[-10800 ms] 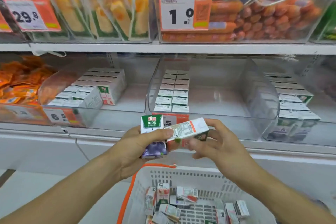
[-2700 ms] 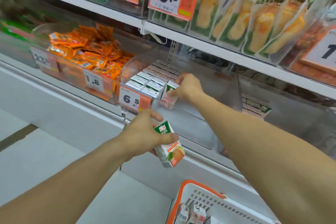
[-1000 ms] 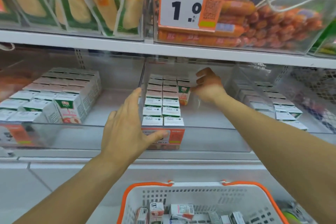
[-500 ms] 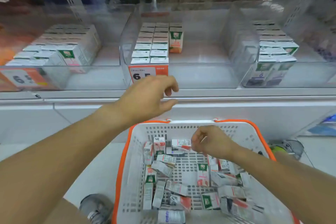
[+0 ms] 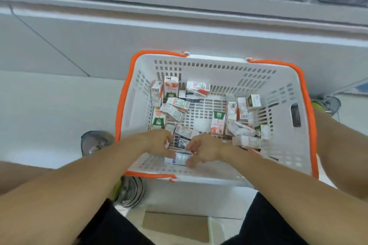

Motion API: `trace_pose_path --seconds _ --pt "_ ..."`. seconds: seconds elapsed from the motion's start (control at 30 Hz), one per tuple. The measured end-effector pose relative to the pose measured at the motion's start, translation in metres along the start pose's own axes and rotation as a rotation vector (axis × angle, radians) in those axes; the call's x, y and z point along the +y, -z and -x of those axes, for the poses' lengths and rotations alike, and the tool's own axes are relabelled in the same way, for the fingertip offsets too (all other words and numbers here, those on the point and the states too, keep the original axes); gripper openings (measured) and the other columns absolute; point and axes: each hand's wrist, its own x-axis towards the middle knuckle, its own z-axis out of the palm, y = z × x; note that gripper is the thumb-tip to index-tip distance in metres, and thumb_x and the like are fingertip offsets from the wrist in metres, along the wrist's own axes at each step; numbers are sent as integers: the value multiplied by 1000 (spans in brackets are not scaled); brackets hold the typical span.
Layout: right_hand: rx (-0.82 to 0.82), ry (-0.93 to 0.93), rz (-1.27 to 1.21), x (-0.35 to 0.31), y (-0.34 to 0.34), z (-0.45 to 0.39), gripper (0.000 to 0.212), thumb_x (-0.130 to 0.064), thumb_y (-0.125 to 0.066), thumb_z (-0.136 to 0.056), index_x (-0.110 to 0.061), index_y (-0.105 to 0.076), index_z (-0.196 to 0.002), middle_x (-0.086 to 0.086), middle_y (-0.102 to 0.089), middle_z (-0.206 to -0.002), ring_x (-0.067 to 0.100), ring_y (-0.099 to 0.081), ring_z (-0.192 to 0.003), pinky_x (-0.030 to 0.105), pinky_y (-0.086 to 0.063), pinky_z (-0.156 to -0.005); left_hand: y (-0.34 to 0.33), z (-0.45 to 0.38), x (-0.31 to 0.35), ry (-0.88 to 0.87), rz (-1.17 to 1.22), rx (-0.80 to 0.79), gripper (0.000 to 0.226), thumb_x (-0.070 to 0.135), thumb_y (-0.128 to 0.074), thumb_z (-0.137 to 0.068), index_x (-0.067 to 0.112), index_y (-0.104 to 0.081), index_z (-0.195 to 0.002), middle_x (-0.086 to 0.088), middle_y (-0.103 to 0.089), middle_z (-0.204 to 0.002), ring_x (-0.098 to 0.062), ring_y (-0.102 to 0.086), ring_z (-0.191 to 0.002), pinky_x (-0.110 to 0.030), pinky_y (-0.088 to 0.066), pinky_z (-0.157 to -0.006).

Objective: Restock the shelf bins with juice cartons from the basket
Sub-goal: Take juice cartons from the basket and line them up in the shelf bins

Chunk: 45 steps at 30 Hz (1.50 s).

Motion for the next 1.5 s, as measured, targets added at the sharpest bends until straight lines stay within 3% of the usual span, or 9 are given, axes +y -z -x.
trace_pose_path --seconds 0.17,0.27,0.5,0.6,0.8,0.97,1.07,1.2,1.5 --pt "-34 -33 -26 4 -4 -9 59 -30 -89 -71 -17 -65 -123 3 -61 -133 16 -59 -113 21 -42 -87 4 -6 3 7 49 -68 54 49 -69 -87 20 -58 -130 2 -57 -130 -20 -55 -118 -33 -45 -101" --pt "-84 -38 -113 8 7 -11 54 -19 -80 -82 -10 -61 -131 0 -64 -123 9 -63 -100 8 -46 -75 0 -10 -3 47 261 -77 49 55 -65 -86 21 -65 -122 4 -61 -128 -19 -58 -115 -34 -46 -102" --pt "-64 -146 -462 15 17 -22 39 -17 -61 -98 -16 -52 -136 12 -66 -118 26 -72 -88 31 -61 -76 -5 -8 4 107 832 -146 25 26 -59 -98 19 -58 -121 0 -68 -107 -16 -65 -98 -30 -53 -91" --pt "-22 -174 -394 20 11 -25 58 -26 -74 -88 -19 -45 -138 9 -68 -115 24 -73 -86 32 -60 -74 -16 -7 0 112 665 -59 63 4 -74 -81 14 -48 -137 -5 -58 -121 -16 -60 -99 -25 -53 -83" --pt "84 -198 -222 21 13 -25 62 -23 -75 -86 -14 -44 -139 1 -61 -102 16 -63 -85 30 -58 -74 -28 -15 8 194 578 81 70 17 -91 -66 12 -59 -128 -9 -61 -123 -25 -60 -109 -38 -50 -101" --pt "97 -225 -134 33 34 -13 50 -20 -77 -83 -13 -56 -128 6 -64 -104 23 -65 -89 35 -59 -84 -27 -17 34 205 591 -30 56 41 -90 -63 9 -68 -102 -7 -71 -78 -16 -61 -66 -25 -49 -61" --pt "98 -260 -169 39 42 -10 44 -20 -81 -77 -7 -63 -114 12 -67 -111 25 -72 -87 40 -60 -86 -23 -13 44 251 533 -20 63 49 -84 -65 5 -62 -104 -6 -67 -73 -18 -60 -64 -25 -46 -59" --pt "133 -262 -392 29 64 -2 42 -13 -82 -76 6 -67 -110 16 -62 -120 23 -74 -85 39 -60 -85 7 14 49 301 968 -119 31 33 -70 -87 8 -52 -94 -12 -54 -88 -23 -55 -73 -32 -44 -73" --pt "-21 128 -700 -79 166 109 15 8 -62 -88 8 -62 -103 19 -68 -119 24 -71 -103 33 -59 -88 95 109 70 -332 1408 -91 56 13 -81 -77 5 -59 -128 -22 -62 -130 -38 -64 -111 -37 -60 -83"
